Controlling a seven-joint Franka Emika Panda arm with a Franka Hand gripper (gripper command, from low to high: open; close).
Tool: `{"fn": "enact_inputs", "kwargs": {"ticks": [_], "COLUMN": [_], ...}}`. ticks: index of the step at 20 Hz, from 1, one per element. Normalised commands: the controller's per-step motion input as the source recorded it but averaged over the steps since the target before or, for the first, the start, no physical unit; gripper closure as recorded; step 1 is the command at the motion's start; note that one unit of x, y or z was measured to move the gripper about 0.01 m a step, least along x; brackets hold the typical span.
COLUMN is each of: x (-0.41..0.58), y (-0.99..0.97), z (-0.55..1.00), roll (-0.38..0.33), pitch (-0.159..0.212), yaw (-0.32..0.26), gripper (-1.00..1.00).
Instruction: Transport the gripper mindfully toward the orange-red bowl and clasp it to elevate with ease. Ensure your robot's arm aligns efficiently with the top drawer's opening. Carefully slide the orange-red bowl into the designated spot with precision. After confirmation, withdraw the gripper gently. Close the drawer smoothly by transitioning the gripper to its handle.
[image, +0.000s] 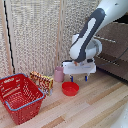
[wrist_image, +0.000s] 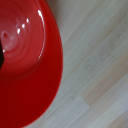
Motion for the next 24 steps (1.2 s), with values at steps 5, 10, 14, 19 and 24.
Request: {"fn": "enact_inputs", "kwargs": {"ticks": [5,10,14,19,24], "x": [-0.054,0.041,0.021,0.0,0.009], "y": [0.12,0.11,0.1,0.06,0.0], "z": [-0.33,-0.3,-0.17,-0.01,0.04], "roll": [-0.138,-0.067,-0.021,-0.009,0.0], "pitch": [-0.032,-0.038,-0.017,0.006,-0.001], "yaw": [0.034,0.052,0.045,0.018,0.006], "gripper": [-1.0,1.0,1.0,1.0,1.0]}}
